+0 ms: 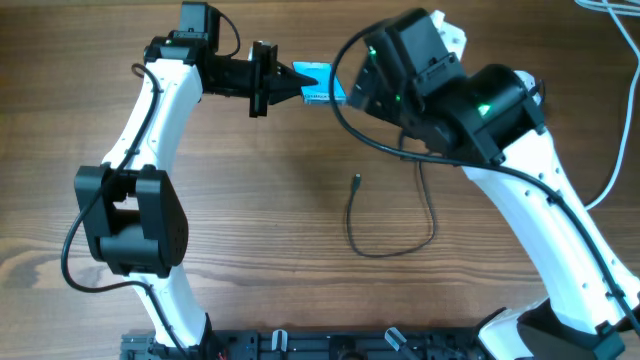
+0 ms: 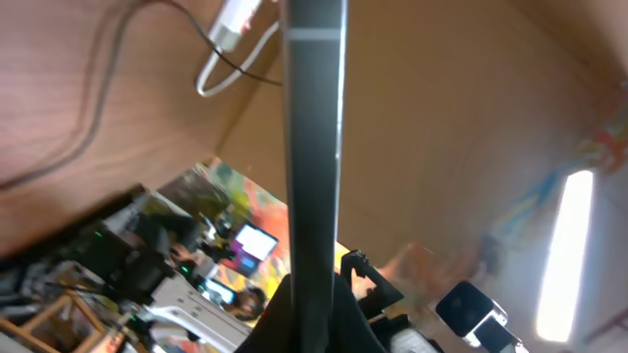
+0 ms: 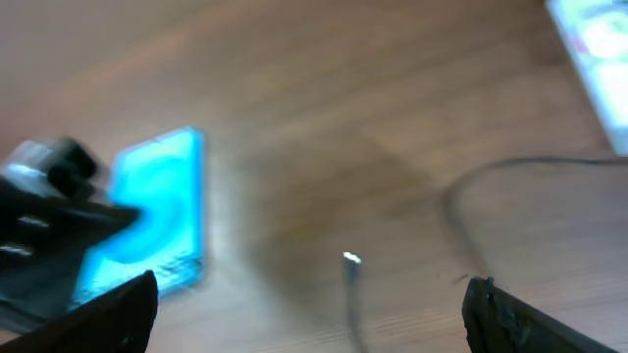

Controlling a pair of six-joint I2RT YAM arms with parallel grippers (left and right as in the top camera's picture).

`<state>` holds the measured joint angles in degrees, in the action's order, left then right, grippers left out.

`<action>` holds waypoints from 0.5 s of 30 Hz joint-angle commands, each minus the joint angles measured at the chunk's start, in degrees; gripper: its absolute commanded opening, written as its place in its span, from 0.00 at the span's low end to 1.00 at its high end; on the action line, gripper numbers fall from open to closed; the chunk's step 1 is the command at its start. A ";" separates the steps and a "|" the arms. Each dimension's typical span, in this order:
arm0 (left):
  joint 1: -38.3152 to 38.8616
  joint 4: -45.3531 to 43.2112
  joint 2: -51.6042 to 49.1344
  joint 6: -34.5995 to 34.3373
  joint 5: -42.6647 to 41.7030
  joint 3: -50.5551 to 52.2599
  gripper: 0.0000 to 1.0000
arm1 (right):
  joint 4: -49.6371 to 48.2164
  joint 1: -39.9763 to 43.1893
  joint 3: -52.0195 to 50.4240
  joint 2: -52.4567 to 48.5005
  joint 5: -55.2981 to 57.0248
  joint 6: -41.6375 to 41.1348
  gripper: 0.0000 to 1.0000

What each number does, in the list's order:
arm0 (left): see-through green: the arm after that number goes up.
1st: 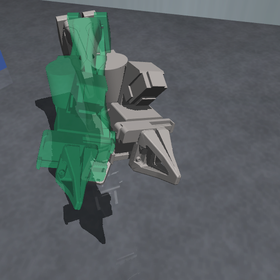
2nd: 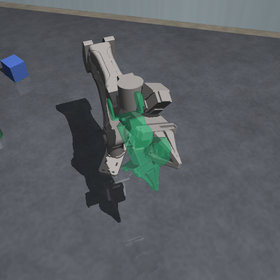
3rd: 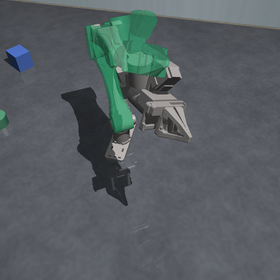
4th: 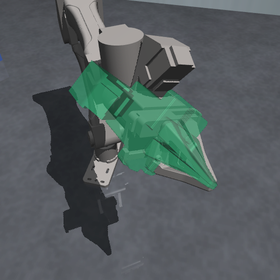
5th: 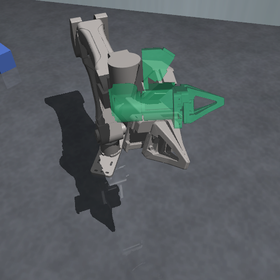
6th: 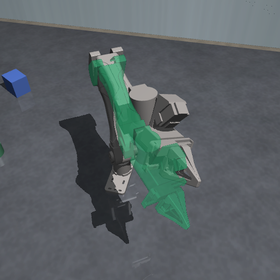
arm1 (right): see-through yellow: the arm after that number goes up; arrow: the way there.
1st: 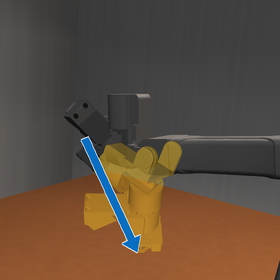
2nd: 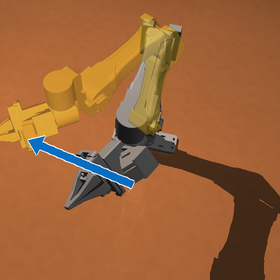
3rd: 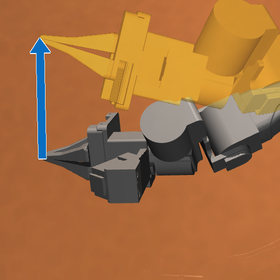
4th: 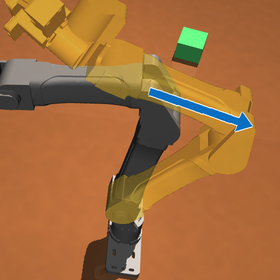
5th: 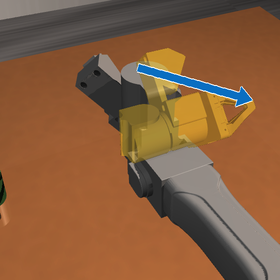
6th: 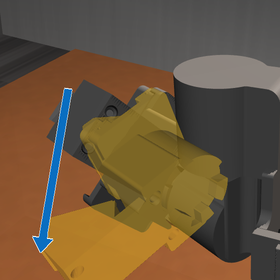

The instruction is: Plug charger to phone and switch on socket

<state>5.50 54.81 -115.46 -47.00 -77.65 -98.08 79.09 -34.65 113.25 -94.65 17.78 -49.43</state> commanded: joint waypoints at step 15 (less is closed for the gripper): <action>-0.26 -1.31 2.10 14.01 7.54 -0.24 0.04 | 3.69 0.22 0.22 -8.50 -10.38 2.93 1.00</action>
<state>5.50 54.48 -115.46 -38.50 -68.93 -98.08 82.37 -34.44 113.25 -101.41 8.51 -47.37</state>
